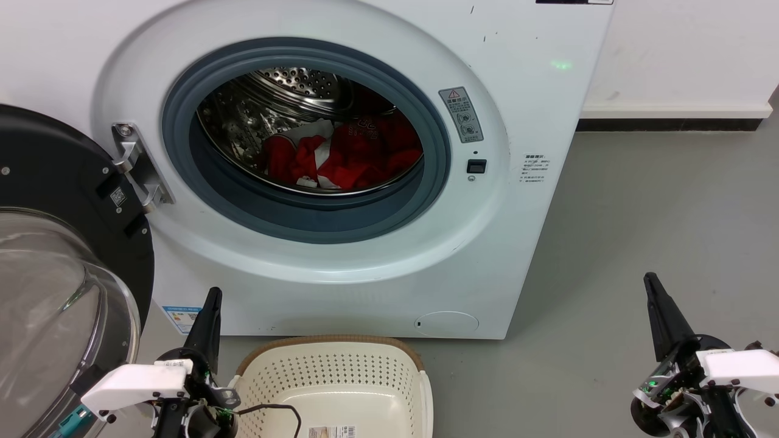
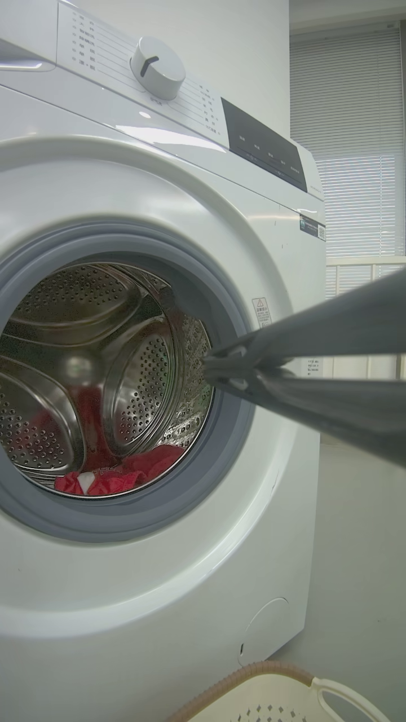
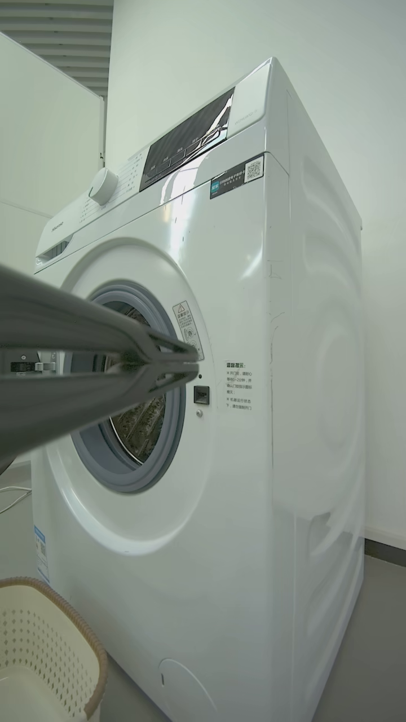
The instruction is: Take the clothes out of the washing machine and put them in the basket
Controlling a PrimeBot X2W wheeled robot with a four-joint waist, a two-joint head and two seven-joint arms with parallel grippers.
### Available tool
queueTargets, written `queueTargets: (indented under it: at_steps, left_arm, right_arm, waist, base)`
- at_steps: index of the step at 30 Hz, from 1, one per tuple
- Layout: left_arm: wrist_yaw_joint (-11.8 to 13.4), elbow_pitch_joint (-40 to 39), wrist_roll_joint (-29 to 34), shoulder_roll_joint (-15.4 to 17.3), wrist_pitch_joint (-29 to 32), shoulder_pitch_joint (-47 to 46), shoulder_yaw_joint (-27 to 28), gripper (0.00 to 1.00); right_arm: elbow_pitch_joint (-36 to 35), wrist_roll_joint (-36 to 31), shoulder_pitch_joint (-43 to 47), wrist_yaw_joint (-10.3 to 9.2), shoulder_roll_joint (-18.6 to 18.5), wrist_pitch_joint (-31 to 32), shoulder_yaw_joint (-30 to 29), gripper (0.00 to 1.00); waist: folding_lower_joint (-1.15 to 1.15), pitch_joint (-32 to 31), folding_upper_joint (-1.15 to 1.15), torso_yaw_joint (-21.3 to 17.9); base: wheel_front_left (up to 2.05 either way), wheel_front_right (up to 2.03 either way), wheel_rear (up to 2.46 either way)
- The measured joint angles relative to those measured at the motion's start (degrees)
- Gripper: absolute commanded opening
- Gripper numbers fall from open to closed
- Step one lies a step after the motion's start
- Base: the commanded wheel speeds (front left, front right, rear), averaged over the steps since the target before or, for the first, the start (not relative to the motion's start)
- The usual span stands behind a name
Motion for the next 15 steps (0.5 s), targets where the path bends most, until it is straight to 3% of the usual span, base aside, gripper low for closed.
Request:
queueTargets:
  at_steps: [9, 10, 15]
  left_arm:
    - [0.0, 0.0, 0.01, 0.0, 0.0, 0.0, 0.0, 0.0]
    - [0.01, 0.35, 0.01, -0.04, -0.02, 0.15, -0.04, 1.0]
    - [0.02, 2.59, 0.03, -0.29, -0.22, 2.61, -0.3, 1.0]
  right_arm:
    - [0.0, 0.0, 0.0, 0.0, 0.0, 0.0, 0.01, 0.0]
    - [0.32, 0.02, 0.19, 0.0, 0.01, 0.0, 0.03, 1.0]
    - [2.55, 0.01, 2.64, -0.01, 0.07, -0.2, 0.14, 1.0]
  waist:
    - [0.0, 0.0, 0.0, 0.0]
    - [0.0, 0.0, 0.0, 0.0]
    - [0.0, 0.01, 0.0, 0.0]
  base:
    - [0.0, 0.0, 0.0]
    - [0.0, 0.0, 0.0]
    - [0.0, 0.0, 0.0]
